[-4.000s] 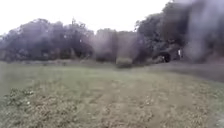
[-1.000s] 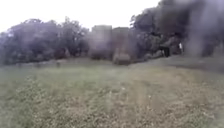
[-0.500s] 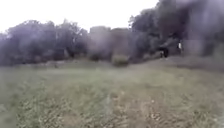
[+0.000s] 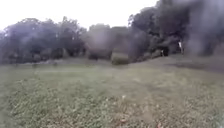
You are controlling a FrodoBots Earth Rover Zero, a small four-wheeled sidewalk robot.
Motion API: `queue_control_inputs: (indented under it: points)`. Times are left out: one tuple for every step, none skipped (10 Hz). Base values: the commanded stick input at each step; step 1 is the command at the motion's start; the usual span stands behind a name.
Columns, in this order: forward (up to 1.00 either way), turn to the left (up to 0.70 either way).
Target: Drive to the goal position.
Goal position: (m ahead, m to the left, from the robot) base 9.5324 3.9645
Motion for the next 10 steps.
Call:
queue_control_inputs:
  points:
    - [0.45, 0.0]
    - [0.45, 0.0]
    - [0.45, 0.0]
    - [0.45, 0.0]
    - [0.45, 0.0]
    - [0.45, 0.0]
    - [0.45, 0.0]
    - [0.45, 0.0]
    - [0.45, 0.0]
    - [0.45, 0.0]
